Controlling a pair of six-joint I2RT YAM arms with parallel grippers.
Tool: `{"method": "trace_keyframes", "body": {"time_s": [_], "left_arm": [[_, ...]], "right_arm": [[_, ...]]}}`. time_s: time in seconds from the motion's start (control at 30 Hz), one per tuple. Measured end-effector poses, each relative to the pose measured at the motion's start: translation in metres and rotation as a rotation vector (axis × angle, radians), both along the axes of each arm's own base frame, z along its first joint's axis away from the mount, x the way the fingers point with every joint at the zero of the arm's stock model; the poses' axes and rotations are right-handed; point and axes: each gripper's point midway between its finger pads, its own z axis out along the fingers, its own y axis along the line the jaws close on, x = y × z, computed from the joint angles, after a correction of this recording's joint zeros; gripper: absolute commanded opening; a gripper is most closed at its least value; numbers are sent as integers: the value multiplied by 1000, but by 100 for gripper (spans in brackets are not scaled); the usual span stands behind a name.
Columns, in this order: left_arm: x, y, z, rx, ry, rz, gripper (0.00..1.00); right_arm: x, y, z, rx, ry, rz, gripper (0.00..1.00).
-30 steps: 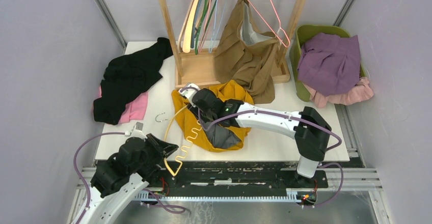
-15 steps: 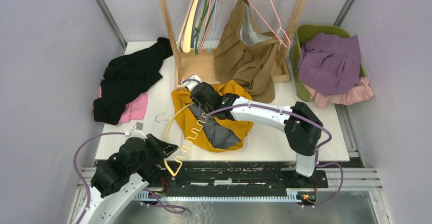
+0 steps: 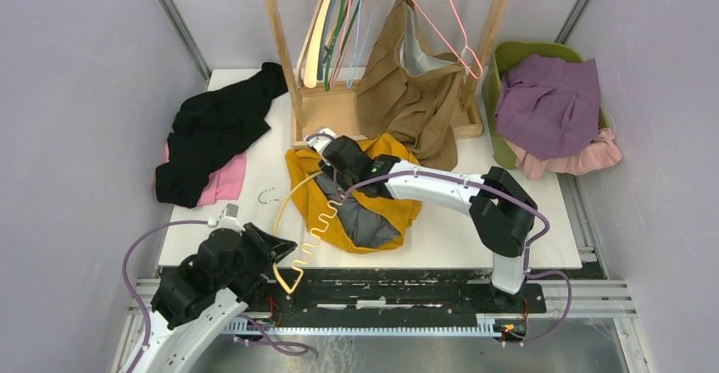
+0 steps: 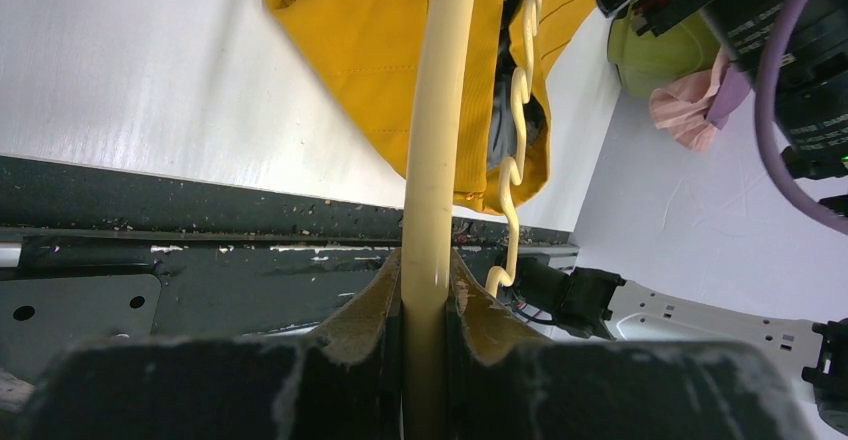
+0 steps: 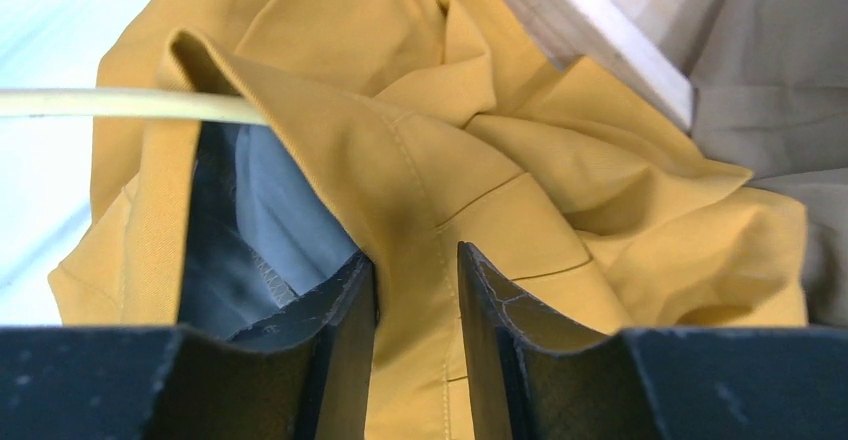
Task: Place the skirt on the hanger
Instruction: Hang the skirt on the hanger.
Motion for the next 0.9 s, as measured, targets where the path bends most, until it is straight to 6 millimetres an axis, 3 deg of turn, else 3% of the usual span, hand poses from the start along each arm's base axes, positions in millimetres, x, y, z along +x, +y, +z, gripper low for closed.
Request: {"method": "trace_keyframes", "body": {"time_s": [0.1,0.2,0.33,0.5,0.67,0.9], "left_arm": [[0,0,0,0,0,0,3],[0,0,0,0,1,1,3],[0,0,0,0,0,1,3],[0,-1,0,-3,2,-3,3],[-2,-8,-1,-25,8,-37,3],[-7,-21,1,-31,23,-125,3]], "right_arm": [[-6,0,-9,-2,24,20,36],[-9,-2,-16,-10,37,27,24],[-10,-1,-16,-2,38,21,8],[-9,-2,-12,3,25,5,1],[-8,-12,13,12,-10,-20,1],[-16,-30,80,119,-73,-24,1]]}}
